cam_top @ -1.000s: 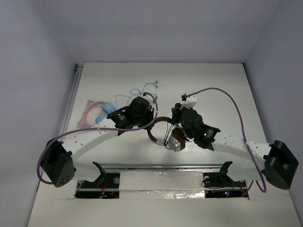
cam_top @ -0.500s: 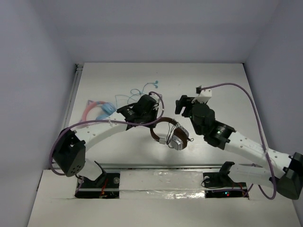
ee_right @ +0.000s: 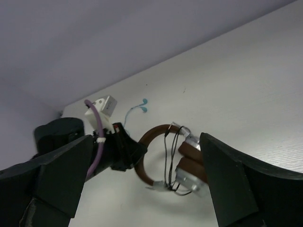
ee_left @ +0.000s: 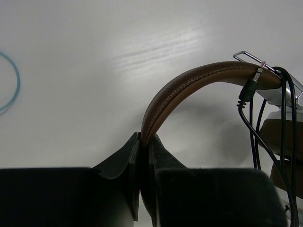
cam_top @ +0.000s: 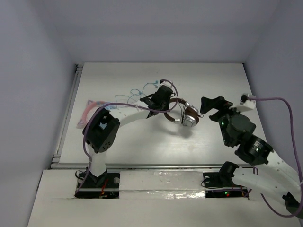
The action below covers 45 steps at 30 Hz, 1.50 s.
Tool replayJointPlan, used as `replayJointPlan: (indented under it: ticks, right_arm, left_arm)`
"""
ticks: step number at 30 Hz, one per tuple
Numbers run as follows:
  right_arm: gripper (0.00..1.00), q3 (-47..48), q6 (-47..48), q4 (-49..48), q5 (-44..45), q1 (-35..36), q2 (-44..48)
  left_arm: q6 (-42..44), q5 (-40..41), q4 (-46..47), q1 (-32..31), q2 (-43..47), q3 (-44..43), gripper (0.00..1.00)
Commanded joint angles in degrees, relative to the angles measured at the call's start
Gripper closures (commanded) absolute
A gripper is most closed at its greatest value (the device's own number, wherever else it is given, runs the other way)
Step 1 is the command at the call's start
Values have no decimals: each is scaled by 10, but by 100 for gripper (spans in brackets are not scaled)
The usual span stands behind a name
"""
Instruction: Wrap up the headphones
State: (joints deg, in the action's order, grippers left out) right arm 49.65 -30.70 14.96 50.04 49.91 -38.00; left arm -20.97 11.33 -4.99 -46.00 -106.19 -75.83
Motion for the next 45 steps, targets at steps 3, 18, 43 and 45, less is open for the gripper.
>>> replayJointPlan:
  ticks: [3,18,43,45]
  right_arm:
    - [0,-24,-44,24,1,-3,77]
    - [0,-51,-51,10,-59,-3,86]
    - [0,16,20,21,-27,-3,193]
    - [0,25,18,29,-20,-3,216]
  left_arm:
    - [-17,38,119,5,-68,-101,100]
    - [-62,-30,193,5,-203,-172,100]
    - [1,28,172,5,283,54,1]
    - [2,51,168,5,326,85,1]
